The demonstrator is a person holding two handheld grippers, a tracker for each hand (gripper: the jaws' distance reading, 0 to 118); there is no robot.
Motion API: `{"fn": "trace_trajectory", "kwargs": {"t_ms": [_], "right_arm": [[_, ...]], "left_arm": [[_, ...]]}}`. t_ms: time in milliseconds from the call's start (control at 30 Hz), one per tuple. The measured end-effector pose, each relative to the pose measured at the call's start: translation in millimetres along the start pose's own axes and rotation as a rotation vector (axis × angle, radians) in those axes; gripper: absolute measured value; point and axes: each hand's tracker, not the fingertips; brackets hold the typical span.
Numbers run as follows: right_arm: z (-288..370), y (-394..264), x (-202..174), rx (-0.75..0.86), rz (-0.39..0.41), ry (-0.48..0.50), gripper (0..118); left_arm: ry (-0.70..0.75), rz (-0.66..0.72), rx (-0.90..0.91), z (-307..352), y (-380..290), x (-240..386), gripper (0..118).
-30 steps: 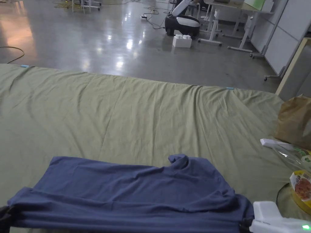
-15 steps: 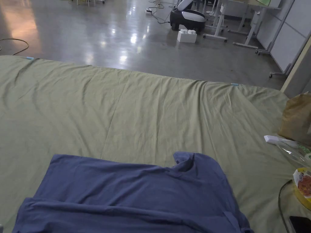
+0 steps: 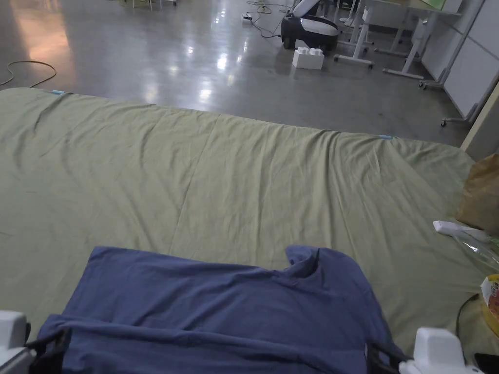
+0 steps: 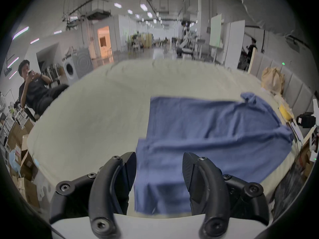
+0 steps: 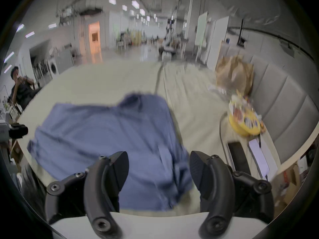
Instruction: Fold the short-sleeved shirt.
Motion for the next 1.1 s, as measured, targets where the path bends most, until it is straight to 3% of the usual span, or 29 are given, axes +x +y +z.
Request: {"fn": "trace_trajectory", "kwargs": {"t_ms": [267,333,400,467,600,833,1100], "right_arm": [[0.1,44.8,-45.1,0.39,-0.032,-0.054,87],[1.2,51.5,-52.3,0.44,-0.041,-0.061,83],[4.1,58.2,-58.8,0.515,-0.018,-0.075,56],[1.5,61.0,-62.6,0.513,-0.03,-0.069,22],[0.4,66.8,-68.3,0.551,-0.05,-0.076,4],[-6.0,70.5,-69.8,0.57,-0.054,-0.086,2],[-26.7,69.3,-63.5,0.495,-0.023,-0.08,2]], "left_arm": [[0.06,-0.024,0.323,6.9,48.3,42.0,55],[0.07,-0.039,0.381,12.4,56.5,51.0,47],[0.091,-0.055,0.43,16.9,64.0,61.4,26],[0.085,-0.053,0.447,19.8,68.4,64.7,17],[0.089,-0.032,0.491,24.3,71.6,68.6,5],[0.071,0.0,0.451,9.9,72.3,56.6,1],[0.001,0.072,0.055,-98.2,85.9,0.2,1]]}}
